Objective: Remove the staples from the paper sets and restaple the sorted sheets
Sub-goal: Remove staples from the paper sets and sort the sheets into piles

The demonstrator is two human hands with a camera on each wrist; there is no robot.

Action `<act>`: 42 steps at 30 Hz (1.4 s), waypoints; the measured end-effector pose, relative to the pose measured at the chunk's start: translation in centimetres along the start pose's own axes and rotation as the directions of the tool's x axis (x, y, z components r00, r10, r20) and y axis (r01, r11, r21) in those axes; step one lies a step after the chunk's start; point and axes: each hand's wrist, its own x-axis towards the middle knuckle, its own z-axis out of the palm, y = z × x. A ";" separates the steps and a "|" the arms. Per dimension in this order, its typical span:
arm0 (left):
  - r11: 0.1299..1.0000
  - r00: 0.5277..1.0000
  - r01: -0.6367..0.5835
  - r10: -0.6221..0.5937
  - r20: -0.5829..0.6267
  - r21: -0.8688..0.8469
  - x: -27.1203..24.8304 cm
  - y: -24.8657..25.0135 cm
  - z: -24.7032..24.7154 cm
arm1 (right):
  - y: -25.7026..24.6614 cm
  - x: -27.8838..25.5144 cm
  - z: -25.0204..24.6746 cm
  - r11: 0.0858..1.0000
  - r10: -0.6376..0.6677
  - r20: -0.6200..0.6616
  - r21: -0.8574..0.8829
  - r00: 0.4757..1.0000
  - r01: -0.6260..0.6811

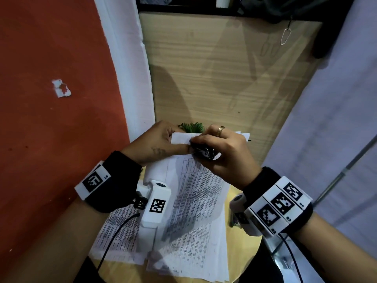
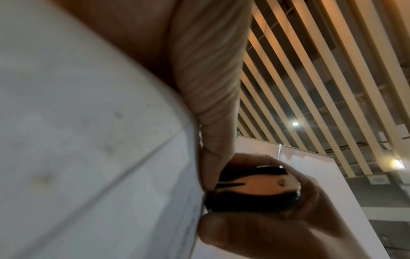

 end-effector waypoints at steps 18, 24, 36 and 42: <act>0.995 0.999 0.042 -0.040 0.026 -0.088 -0.1 1.0 -0.3 | -0.3 2.3 -1.7 1.000 0.010 0.176 0.019 0.984 -0.013; 0.984 0.996 0.056 -0.067 -0.056 -0.171 -0.3 -0.3 0.1 | -0.2 1.2 -1.1 0.988 0.119 0.108 0.087 0.987 -0.128; 0.997 0.982 0.069 -0.061 -0.177 0.042 -0.3 -2.2 -0.8 | 2.0 -1.7 -0.9 0.955 0.271 0.056 0.106 0.961 -0.276; 0.988 0.978 0.117 -0.097 -0.183 0.105 -0.1 -3.2 -1.0 | 5.0 -4.4 1.5 0.914 0.404 0.143 -0.019 0.903 -0.406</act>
